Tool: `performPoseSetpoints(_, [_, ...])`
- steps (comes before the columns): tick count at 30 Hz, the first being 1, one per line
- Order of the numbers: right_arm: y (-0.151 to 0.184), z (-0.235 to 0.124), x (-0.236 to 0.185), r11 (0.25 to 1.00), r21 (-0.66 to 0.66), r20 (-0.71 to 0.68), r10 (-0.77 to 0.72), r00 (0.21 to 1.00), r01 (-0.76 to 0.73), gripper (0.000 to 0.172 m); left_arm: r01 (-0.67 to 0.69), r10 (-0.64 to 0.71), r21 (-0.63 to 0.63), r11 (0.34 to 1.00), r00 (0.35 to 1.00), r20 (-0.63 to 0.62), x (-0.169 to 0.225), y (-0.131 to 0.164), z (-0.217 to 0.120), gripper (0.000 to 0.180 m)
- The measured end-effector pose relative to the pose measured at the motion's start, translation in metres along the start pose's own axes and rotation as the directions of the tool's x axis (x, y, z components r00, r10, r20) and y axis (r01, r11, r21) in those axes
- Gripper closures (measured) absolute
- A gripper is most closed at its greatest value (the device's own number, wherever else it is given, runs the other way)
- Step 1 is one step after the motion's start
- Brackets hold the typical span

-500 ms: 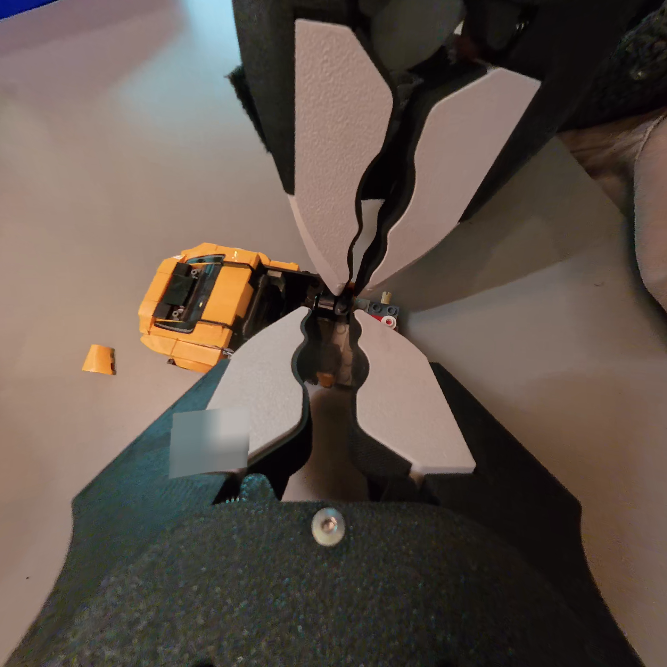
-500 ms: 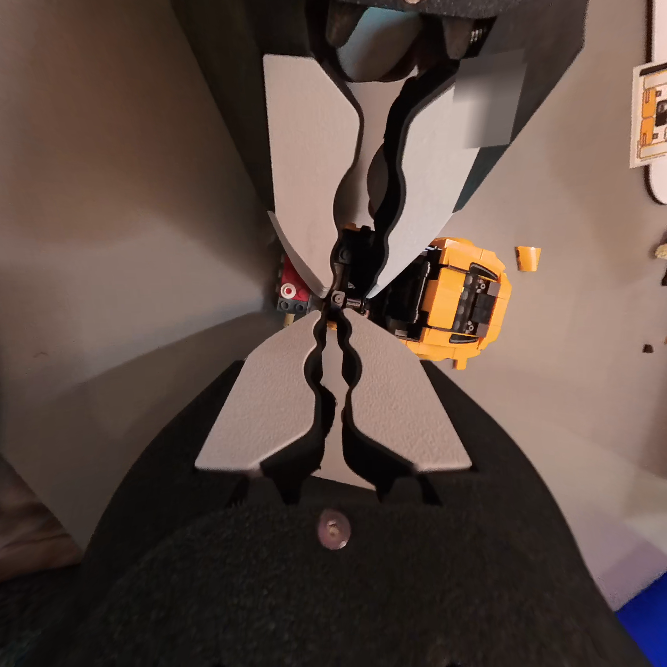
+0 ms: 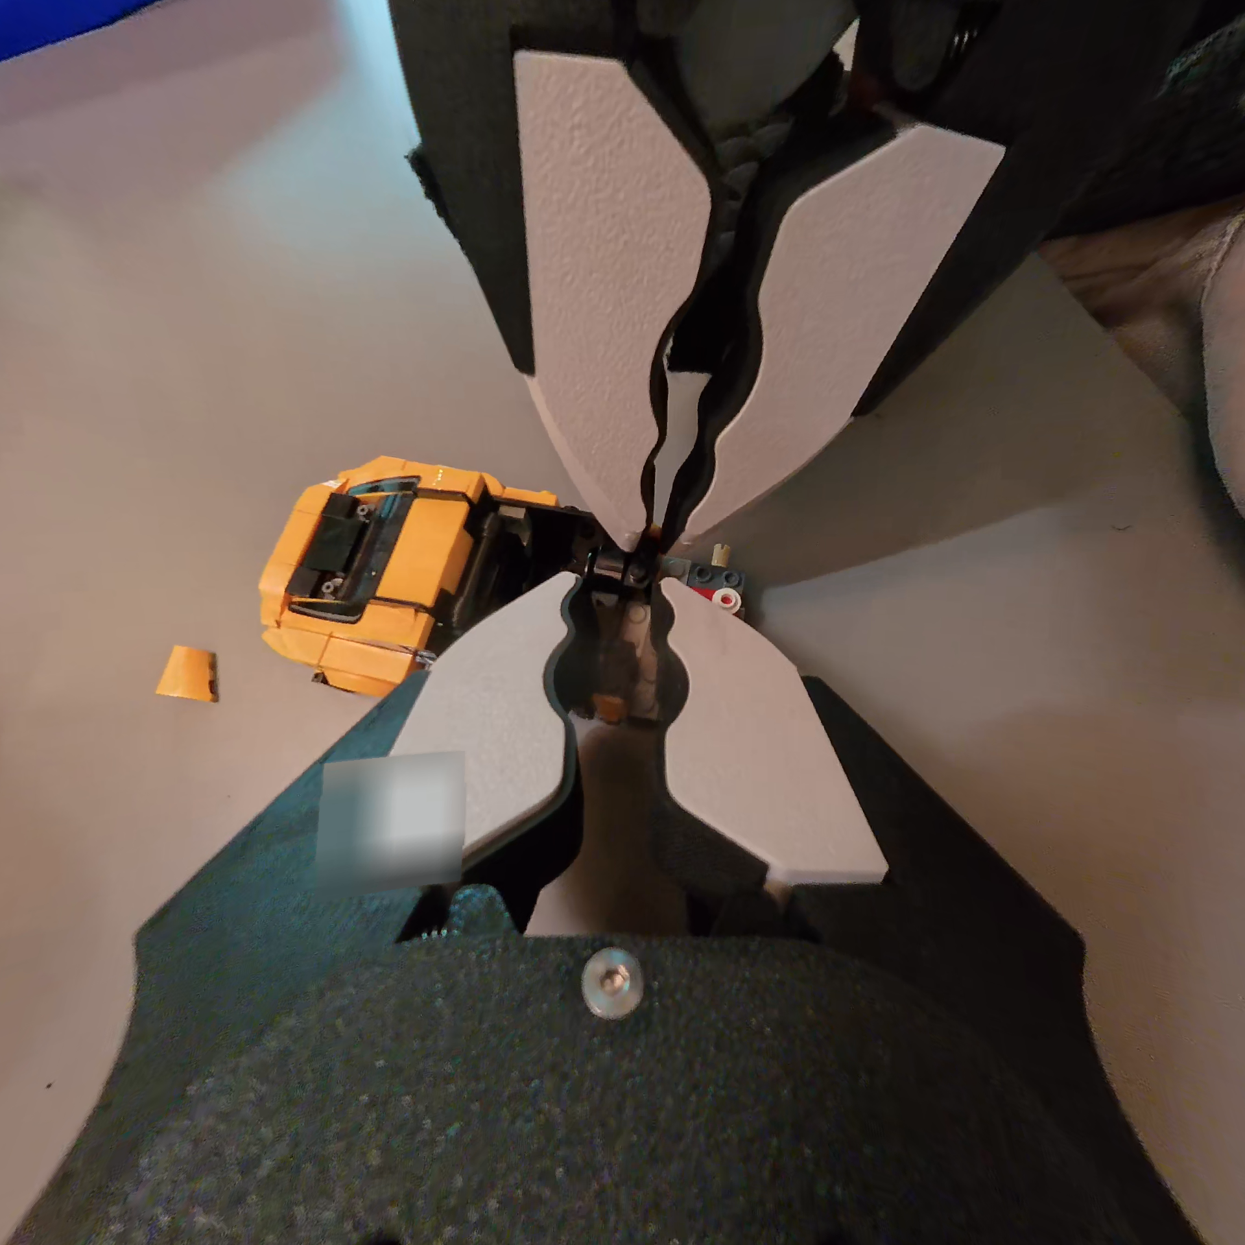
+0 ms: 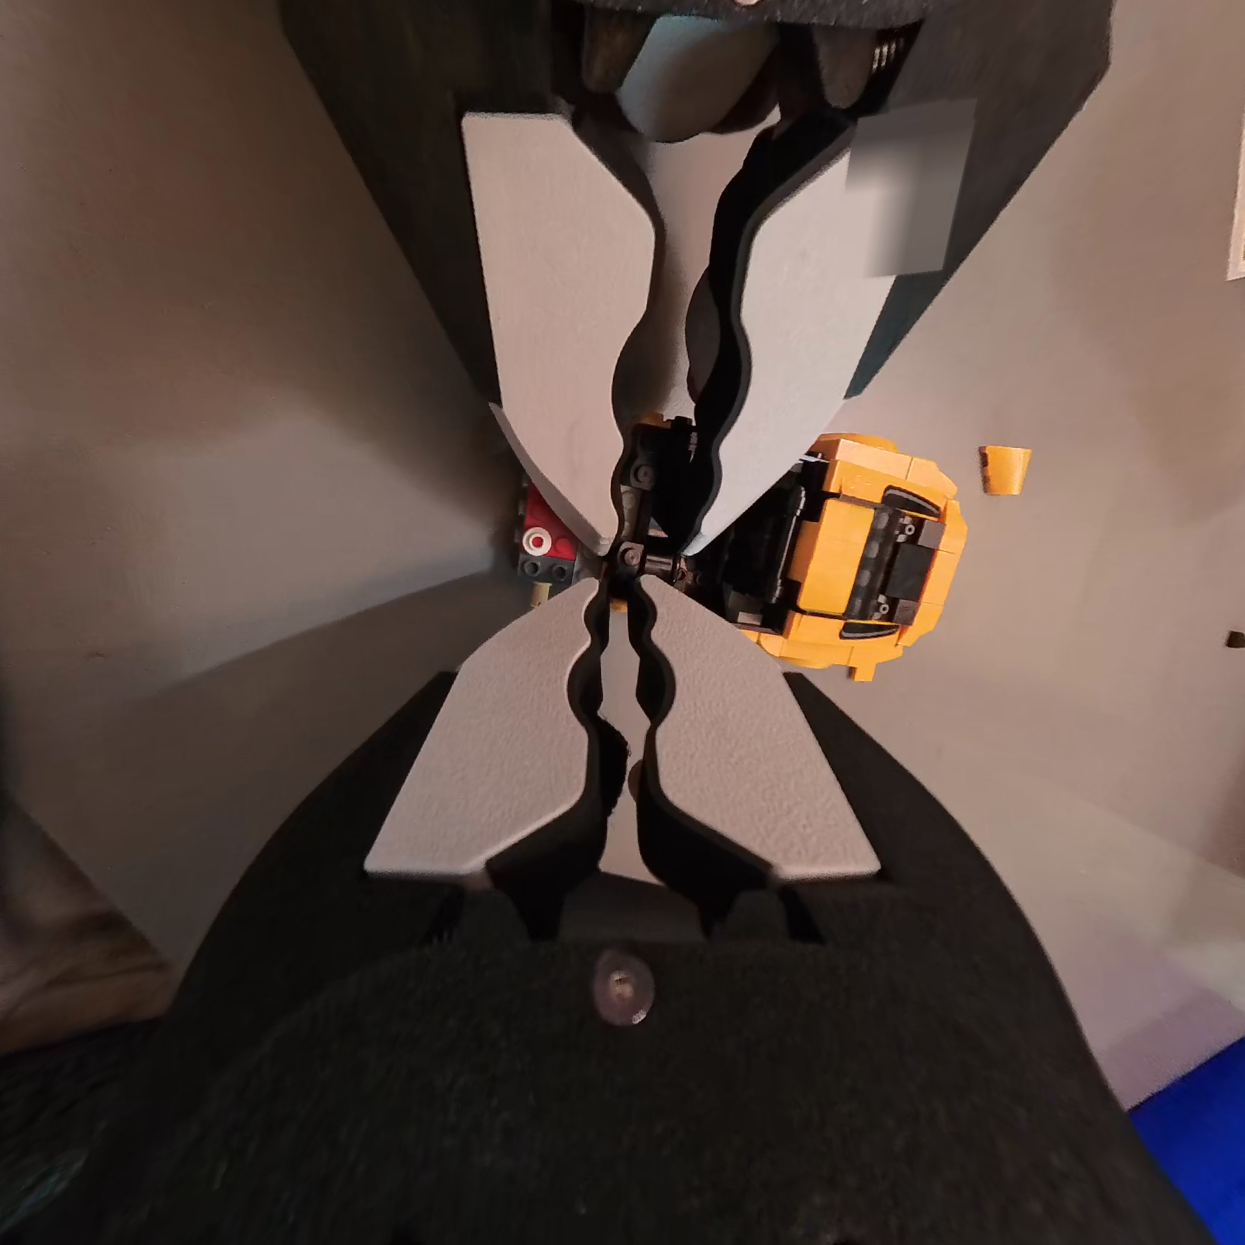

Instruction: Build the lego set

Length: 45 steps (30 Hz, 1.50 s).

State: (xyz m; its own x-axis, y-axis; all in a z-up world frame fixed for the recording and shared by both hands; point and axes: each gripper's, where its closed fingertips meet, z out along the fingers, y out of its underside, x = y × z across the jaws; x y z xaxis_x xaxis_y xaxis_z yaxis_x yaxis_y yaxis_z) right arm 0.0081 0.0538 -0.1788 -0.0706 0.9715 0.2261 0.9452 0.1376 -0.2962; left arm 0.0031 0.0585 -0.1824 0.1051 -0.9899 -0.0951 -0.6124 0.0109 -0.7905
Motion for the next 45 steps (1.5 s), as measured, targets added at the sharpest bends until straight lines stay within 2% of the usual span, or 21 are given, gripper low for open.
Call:
performPoseSetpoints(7, [0.0,0.0,0.0,1.0,-0.017,-0.004,0.018,1.0,-0.018,0.166,0.004,-0.004,0.003,1.0,1.0,-0.008,0.0,0.0,0.0,0.162])
performPoseSetpoints(12, [-0.004,0.002,0.003,0.998,0.012,0.01,0.061,0.998,-0.061,0.166,0.05,-0.049,0.018,0.999,0.997,-0.059,0.003,0.001,-0.005,0.151])
performPoseSetpoints(18, [-0.006,0.003,0.005,0.996,0.005,0.018,0.094,0.995,-0.094,0.167,0.126,-0.123,0.051,0.991,0.99,-0.069,-0.004,0.002,-0.006,0.163])
performPoseSetpoints(26, [-0.007,0.003,0.006,0.993,0.012,0.0,0.118,0.993,-0.118,0.167,0.155,-0.15,0.059,0.986,0.985,-0.085,-0.006,0.003,-0.006,0.163])
performPoseSetpoints(34, [-0.007,0.002,0.004,0.99,0.047,-0.004,0.132,0.991,-0.132,0.163,0.126,-0.122,0.061,0.99,0.99,-0.066,-0.007,0.002,-0.005,0.163])
performPoseSetpoints(45, [-0.008,0.002,0.007,0.999,0.039,-0.05,-0.01,0.999,0.012,0.162,0.114,-0.11,0.056,0.992,0.992,-0.057,-0.007,0.002,-0.005,0.164])
